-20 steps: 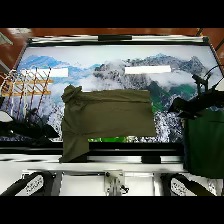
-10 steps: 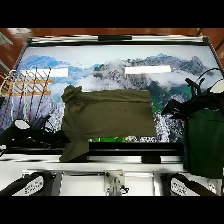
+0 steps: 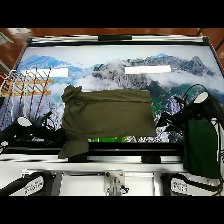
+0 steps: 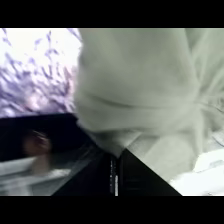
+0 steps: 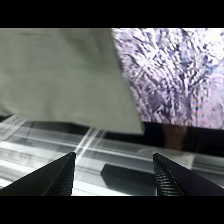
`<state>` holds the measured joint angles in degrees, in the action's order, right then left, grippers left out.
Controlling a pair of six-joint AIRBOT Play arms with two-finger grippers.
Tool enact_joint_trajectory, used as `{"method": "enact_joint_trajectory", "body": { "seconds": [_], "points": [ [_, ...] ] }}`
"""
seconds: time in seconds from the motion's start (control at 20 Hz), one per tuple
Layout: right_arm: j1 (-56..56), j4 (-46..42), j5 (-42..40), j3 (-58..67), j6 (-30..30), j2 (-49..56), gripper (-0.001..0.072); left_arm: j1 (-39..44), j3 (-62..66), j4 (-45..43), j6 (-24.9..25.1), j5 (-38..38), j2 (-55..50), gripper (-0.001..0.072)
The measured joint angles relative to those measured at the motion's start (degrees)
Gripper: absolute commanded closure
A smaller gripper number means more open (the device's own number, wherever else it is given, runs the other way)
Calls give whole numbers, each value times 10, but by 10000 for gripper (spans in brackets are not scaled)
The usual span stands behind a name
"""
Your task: Fold the shirts.
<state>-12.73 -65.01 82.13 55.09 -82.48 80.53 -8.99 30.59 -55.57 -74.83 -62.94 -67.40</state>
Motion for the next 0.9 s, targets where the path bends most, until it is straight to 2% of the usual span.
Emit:
{"method": "enact_joint_trajectory", "body": {
  "seconds": [0.4,0.45,0.5,0.55,0.75,0.9],
  "points": [
    [54,22,-50,-26,-23,59,128,1,62,10,23,-35,5,679],
    [65,24,-52,-26,-27,66,297,1,70,11,27,-37,5,679],
    [75,24,-64,-27,-31,72,497,1,78,11,33,-43,7,680],
    [83,26,-78,-28,-34,76,637,1,88,12,40,-47,8,680],
    [104,10,-129,-5,-26,59,637,1,163,11,57,-75,15,682],
    [109,24,-120,66,13,-15,637,1,298,11,61,-102,28,682]
  ]
}}
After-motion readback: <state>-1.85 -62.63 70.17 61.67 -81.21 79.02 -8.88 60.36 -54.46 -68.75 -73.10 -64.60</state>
